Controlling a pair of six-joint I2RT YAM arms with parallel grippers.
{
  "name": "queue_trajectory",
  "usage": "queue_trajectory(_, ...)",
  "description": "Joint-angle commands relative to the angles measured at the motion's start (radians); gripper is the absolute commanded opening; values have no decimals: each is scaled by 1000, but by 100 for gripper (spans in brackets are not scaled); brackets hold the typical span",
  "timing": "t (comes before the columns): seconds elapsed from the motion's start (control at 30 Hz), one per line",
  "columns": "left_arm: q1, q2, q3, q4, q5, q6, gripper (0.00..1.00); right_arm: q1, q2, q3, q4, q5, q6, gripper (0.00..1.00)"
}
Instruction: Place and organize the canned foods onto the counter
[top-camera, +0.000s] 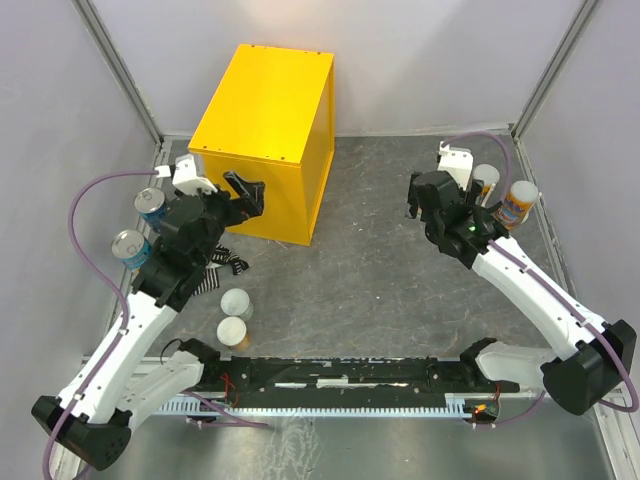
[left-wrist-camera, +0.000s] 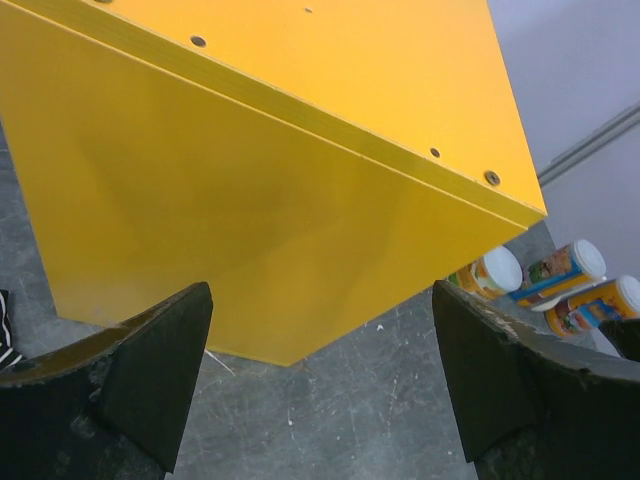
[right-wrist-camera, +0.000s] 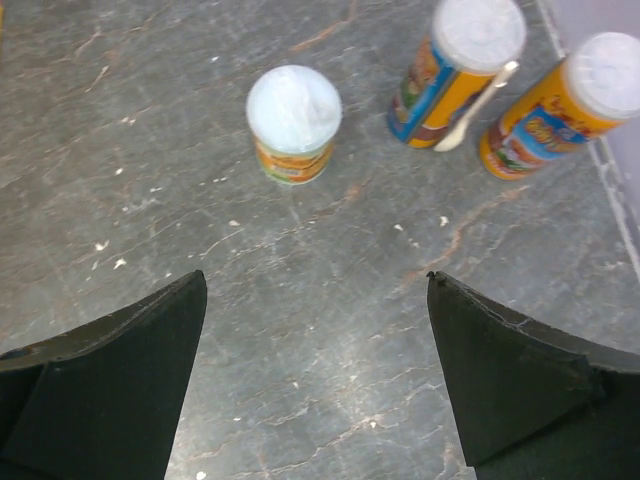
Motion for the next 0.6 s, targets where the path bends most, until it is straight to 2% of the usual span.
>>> queue_trajectory(0.0,-41,-36,40,-46,-28,10,96,4,-1,24,-19,173,6,99)
queue_trajectory(0.23,-125,-33,0,-58,-17,-27,95,-31,74,149,-155,318,131,99)
queue_trajectory(0.43,-234,-38,-44,-39,-70,-46,95,-196,164,231,-278,274,251,99)
queue_trajectory(0.57,-286,-43,-76,-6,-74,-66,95,-277,170,210,-251,238,272,99)
